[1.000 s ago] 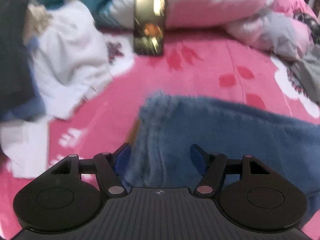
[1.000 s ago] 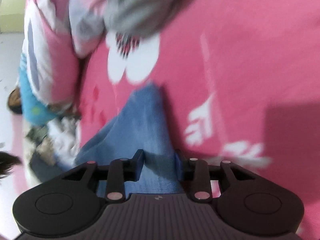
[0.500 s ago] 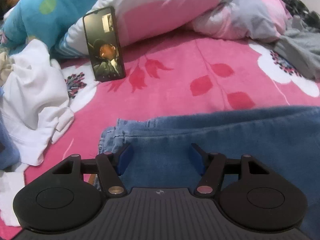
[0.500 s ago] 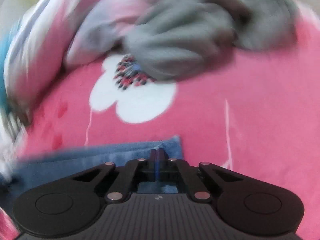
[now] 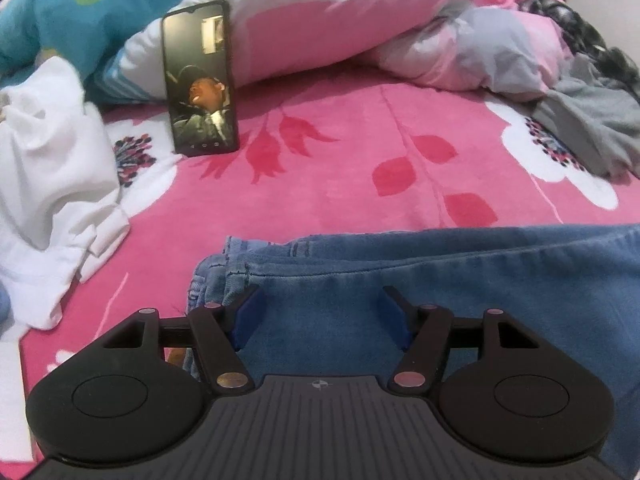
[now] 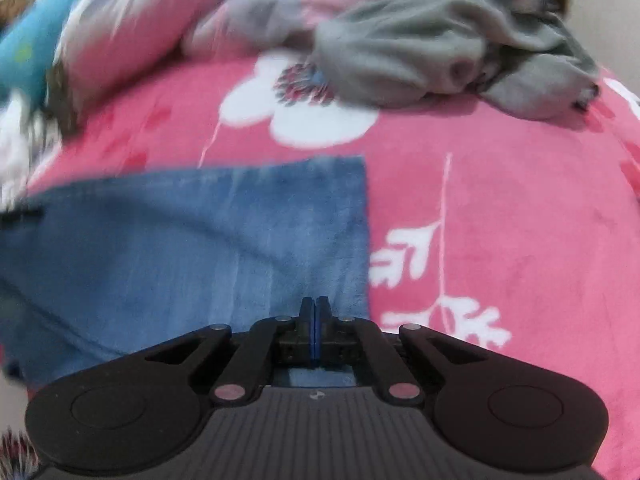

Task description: Fold clothes

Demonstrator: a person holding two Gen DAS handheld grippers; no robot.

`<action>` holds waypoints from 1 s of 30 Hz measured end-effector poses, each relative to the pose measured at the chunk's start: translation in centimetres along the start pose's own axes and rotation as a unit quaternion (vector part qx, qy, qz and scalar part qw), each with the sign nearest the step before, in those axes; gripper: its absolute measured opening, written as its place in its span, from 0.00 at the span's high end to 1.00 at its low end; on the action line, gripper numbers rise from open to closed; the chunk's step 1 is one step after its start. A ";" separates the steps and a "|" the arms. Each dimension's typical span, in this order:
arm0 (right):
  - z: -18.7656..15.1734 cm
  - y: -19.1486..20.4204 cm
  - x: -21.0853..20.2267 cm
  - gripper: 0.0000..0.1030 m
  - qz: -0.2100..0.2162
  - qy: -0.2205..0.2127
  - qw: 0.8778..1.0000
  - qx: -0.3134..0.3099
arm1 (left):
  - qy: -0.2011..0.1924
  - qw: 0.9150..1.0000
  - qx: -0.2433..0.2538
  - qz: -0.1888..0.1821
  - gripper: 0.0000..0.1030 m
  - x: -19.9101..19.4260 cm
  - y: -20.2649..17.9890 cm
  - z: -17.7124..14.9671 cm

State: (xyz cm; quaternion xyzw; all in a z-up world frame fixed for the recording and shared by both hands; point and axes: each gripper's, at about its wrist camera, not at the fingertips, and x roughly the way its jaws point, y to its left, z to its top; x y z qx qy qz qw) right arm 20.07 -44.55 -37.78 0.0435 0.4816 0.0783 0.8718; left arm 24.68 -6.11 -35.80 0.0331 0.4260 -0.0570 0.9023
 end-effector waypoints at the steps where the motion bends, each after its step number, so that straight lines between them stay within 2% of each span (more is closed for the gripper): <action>1: 0.5 0.4 -0.4 1.00 -0.013 0.007 1.000 0.008 | 0.003 1.000 0.003 -0.007 0.37 0.0 0.2 0.1; 4: 1.0 2.5 -2.9 1.00 -0.058 0.012 0.998 0.025 | 0.014 0.999 0.010 -0.031 0.37 -0.2 0.9 0.5; 7: 0.2 5.7 -6.1 1.00 -0.025 -0.004 0.999 0.025 | 0.020 0.998 0.008 -0.057 0.37 -1.1 1.9 0.9; 9: -0.4 8.5 -6.7 1.00 -0.008 -0.003 1.000 0.011 | 0.022 0.997 -0.009 -0.074 0.37 -1.9 2.9 1.1; 14: -0.8 14.3 -5.1 0.99 0.022 0.013 1.000 0.015 | 0.021 0.995 -0.033 -0.091 0.37 -4.3 4.9 1.4; 18: -0.3 16.0 -4.2 0.99 0.038 0.009 0.998 0.058 | 0.005 0.993 0.017 -0.121 0.37 -5.9 3.7 1.1; 20: -0.7 14.6 -4.3 0.98 0.044 0.009 0.989 0.141 | -0.003 0.988 0.063 -0.142 0.37 -6.2 1.9 0.7; 21: -1.3 13.3 -4.3 0.90 0.046 0.010 0.979 0.200 | -0.007 0.984 0.087 -0.158 0.37 -6.2 0.8 0.5; 22: -2.3 11.9 -4.4 0.82 0.045 0.011 0.963 0.267 | -0.012 0.979 0.111 -0.173 0.37 -6.2 -0.3 0.3; 23: -3.5 10.2 -4.5 0.68 0.044 0.009 0.941 0.337 | -0.013 0.974 0.128 -0.188 0.37 -6.1 -1.3 0.2; 25: -6.4 7.0 -4.3 0.64 0.043 -0.002 0.882 0.470 | -0.005 0.966 0.155 -0.207 0.37 -5.2 -3.2 -0.3; 28: -10.3 3.7 -3.5 0.52 0.068 -0.035 0.797 0.599 | 0.017 0.956 0.191 -0.222 0.37 -3.7 -5.5 -1.3; 29: -11.2 2.9 -3.2 0.52 0.074 -0.045 0.774 0.627 | 0.029 0.954 0.202 -0.218 0.37 -3.0 -6.1 -1.7; 30: -11.7 2.4 -2.7 0.51 0.080 -0.056 0.763 0.639 | 0.039 0.953 0.211 -0.212 0.37 -2.4 -6.4 -2.2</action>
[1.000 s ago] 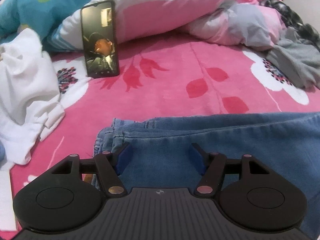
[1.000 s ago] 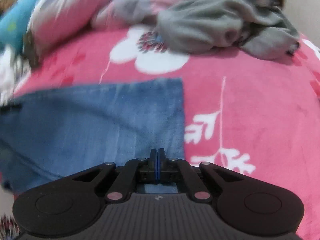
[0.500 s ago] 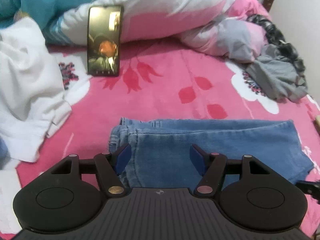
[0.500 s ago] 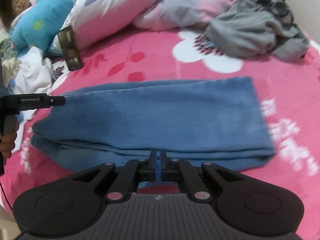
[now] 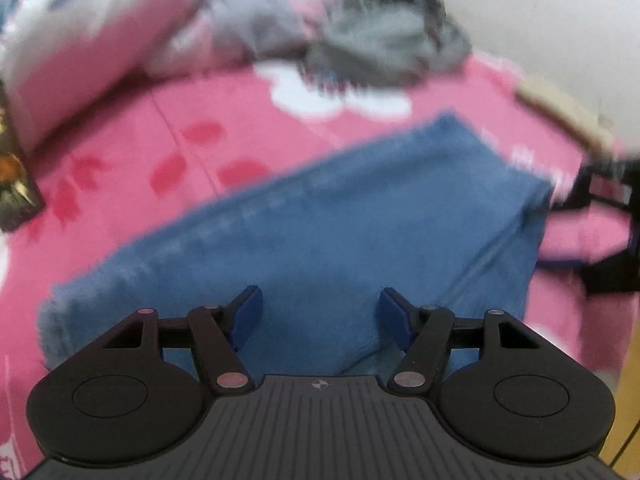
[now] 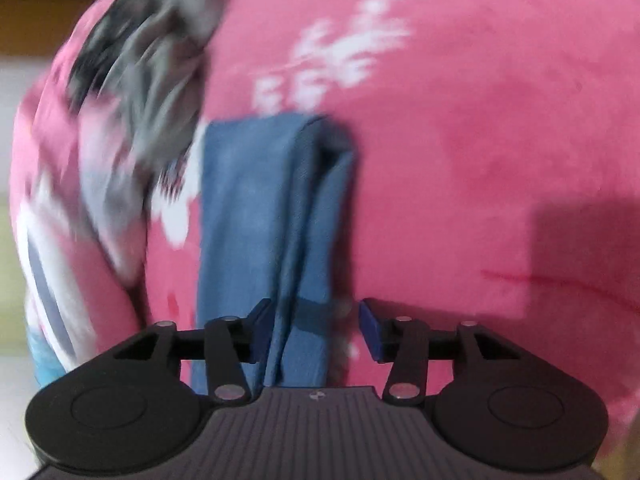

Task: Fold clothes
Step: 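Grasp the edge of the folded jeans with the right gripper and lift it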

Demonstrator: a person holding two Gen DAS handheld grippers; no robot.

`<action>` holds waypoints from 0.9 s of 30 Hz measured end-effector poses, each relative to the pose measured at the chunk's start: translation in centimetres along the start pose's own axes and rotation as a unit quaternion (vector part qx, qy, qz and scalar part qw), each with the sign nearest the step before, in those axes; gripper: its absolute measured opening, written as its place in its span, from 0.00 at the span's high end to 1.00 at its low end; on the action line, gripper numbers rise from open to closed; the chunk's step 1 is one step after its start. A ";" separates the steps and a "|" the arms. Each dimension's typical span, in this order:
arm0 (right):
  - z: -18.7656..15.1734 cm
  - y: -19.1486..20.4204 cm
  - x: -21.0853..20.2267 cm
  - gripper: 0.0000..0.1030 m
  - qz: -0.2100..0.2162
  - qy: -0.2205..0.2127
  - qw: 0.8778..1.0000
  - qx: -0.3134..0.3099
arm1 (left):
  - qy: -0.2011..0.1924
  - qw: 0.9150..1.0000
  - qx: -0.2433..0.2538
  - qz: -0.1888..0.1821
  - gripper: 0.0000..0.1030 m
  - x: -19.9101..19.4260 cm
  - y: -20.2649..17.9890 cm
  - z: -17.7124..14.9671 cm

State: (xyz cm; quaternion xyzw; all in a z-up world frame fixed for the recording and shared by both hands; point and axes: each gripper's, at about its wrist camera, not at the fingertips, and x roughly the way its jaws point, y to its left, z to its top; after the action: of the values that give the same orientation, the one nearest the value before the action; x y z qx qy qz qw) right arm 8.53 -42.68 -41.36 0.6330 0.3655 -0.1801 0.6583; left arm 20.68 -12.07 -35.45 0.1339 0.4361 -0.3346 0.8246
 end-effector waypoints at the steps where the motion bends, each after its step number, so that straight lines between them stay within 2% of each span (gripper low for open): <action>1: 0.3 -0.4 0.4 0.50 0.017 -0.004 1.000 0.010 | -0.002 1.000 0.002 0.001 0.36 0.0 0.0 -0.2; 3: 1.0 -1.0 1.5 0.44 0.044 -0.006 0.999 0.028 | -0.005 1.000 0.006 0.002 0.36 0.1 0.0 -0.6; 9: 2.0 -1.2 2.8 0.43 0.097 -0.023 0.993 0.070 | -0.006 1.000 0.024 0.005 0.36 0.4 -0.2 -1.0; 14: 1.6 -2.1 0.8 0.42 0.114 -0.024 0.989 0.088 | -0.007 1.000 0.030 0.003 0.36 0.3 -0.3 -1.1; 18: 2.4 -1.9 2.6 0.42 0.123 -0.033 0.987 0.101 | -0.005 0.999 0.036 0.002 0.36 0.3 -0.3 -1.2; 19: 2.7 -1.3 3.3 0.43 0.123 -0.034 0.988 0.091 | 0.000 0.999 0.038 -0.001 0.36 0.3 -0.2 -1.0; 22: 3.1 -0.3 3.9 0.59 0.112 -0.032 0.991 0.064 | 0.020 0.999 0.031 -0.014 0.36 -0.1 0.2 0.2; 24: 3.1 -0.3 3.9 0.83 0.102 -0.028 0.993 0.052 | 0.012 1.000 0.018 -0.023 0.36 -0.9 0.7 1.0; 27: 3.2 -0.8 3.8 0.85 0.104 -0.024 0.993 0.050 | -0.014 0.999 0.011 -0.027 0.36 -0.4 0.8 2.7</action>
State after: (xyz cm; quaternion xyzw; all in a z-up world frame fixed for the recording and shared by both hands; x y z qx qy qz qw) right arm 11.37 -44.99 -44.85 0.6950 0.2718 -0.1436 0.6500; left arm 22.77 -12.69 -33.63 0.1264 0.4246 -0.3636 0.8195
